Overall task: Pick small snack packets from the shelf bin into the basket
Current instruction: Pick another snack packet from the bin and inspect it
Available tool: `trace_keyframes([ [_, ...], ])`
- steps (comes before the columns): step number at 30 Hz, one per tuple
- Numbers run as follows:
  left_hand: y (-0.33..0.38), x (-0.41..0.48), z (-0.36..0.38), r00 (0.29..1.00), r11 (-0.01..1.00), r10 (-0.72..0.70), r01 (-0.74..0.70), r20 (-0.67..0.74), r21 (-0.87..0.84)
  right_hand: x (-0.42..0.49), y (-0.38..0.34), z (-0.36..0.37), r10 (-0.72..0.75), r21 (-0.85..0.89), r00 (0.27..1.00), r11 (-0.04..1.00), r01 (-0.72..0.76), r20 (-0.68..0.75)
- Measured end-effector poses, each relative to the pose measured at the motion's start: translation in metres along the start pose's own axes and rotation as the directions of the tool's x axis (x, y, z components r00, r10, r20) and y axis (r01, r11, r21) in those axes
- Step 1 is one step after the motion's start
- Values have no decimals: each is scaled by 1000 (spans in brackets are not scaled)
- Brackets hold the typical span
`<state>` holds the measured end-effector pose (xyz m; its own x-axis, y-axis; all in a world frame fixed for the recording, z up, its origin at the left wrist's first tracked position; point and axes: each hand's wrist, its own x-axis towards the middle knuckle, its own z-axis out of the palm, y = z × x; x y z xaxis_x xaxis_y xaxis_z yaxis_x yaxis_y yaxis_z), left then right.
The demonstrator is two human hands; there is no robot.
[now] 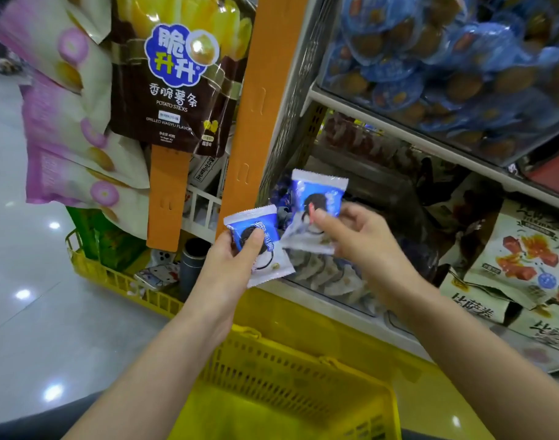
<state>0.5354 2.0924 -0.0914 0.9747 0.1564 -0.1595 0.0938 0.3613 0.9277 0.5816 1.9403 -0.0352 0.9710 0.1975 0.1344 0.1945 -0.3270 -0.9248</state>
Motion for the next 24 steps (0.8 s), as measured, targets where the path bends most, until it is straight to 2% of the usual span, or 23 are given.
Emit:
trace_keyframes([
  [2,1,4,-1,999,1000,12,-11,-38,28,32,10,-10,8,-69,986,997,-19,-165],
  [4,2,6,-1,999,999,23,-21,-41,49,70,23,-18,66,-155,954,981,-115,-293],
  [7,2,9,0,998,997,31,-27,-50,78,112,42,-19,48,-298,931,940,-165,-363],
  [9,2,12,0,998,996,29,-25,-51,83,131,51,-19,-37,-436,944,892,-118,-329],
  [11,2,14,0,999,995,26,-21,-46,93,143,56,-18,-50,-553,971,829,-90,-234],
  [14,2,14,0,999,994,25,-21,-35,112,157,61,-22,53,-725,997,684,-83,-64],
  [17,0,15,2,999,993,31,-30,-7,115,166,66,-26,137,-812,990,575,-100,-25],
  [21,-1,18,5,999,994,36,-35,-2,108,174,70,-21,176,-823,984,555,-121,-25],
  [24,-2,19,6,999,995,38,-37,-10,95,178,72,-5,107,-803,993,586,-111,-59],
])
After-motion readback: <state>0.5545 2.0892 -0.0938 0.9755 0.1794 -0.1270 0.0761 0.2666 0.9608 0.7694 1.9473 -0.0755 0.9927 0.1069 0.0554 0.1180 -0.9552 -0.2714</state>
